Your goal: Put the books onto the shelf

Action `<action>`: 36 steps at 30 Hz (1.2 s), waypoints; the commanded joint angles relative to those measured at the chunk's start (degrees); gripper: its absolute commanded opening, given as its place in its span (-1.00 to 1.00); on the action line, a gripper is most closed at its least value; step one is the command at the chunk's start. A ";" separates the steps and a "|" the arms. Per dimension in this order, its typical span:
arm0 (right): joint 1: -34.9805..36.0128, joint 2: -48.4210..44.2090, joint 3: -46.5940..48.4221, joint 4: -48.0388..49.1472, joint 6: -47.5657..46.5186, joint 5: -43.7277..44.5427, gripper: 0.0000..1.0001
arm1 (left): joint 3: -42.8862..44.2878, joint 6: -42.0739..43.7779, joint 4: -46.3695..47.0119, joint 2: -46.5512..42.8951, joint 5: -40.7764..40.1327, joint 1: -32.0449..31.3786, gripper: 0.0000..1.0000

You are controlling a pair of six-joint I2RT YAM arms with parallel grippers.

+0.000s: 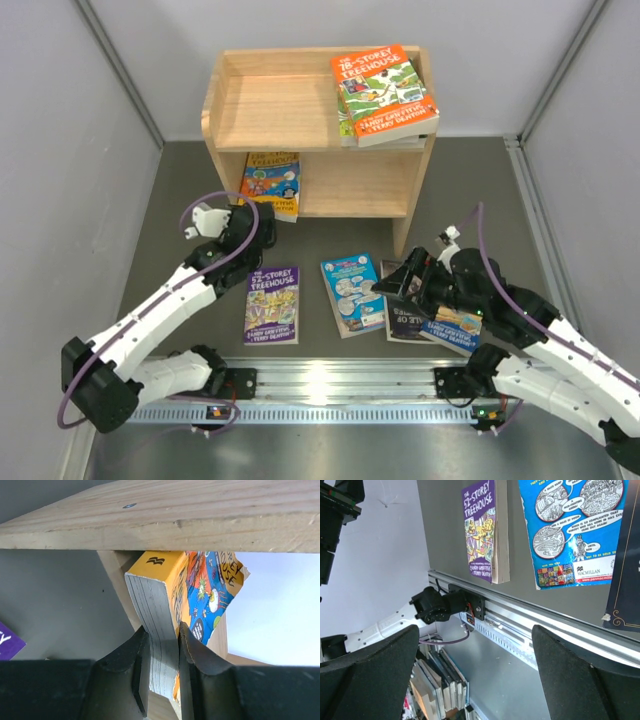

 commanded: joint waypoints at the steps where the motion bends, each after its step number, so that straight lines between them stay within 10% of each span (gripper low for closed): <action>1: -0.51 -0.26 0.34 -0.24 -2.59 0.52 0.88 | 0.16 3.75 -1.69 2.51 -3.18 1.62 -0.48; 5: -0.51 -0.43 0.69 -1.82 -5.31 0.96 0.92 | 0.16 6.91 -1.77 1.73 0.95 1.62 0.00; 8: -0.51 -1.22 -0.01 -3.05 -6.72 1.40 0.94 | 0.69 9.99 -5.37 -0.99 4.29 1.62 0.97; 19: -0.52 0.79 0.25 -2.00 -10.23 -0.26 0.96 | 2.98 22.64 -15.55 -11.62 10.18 1.62 0.97; 26: 1.06 9.66 -1.33 10.56 -11.29 -8.53 0.96 | -10.62 29.77 -19.42 -21.21 20.45 2.93 0.97; 36: 6.16 29.15 3.50 21.90 -11.12 -9.68 0.96 | -13.90 41.46 -26.29 -10.85 33.82 20.83 0.97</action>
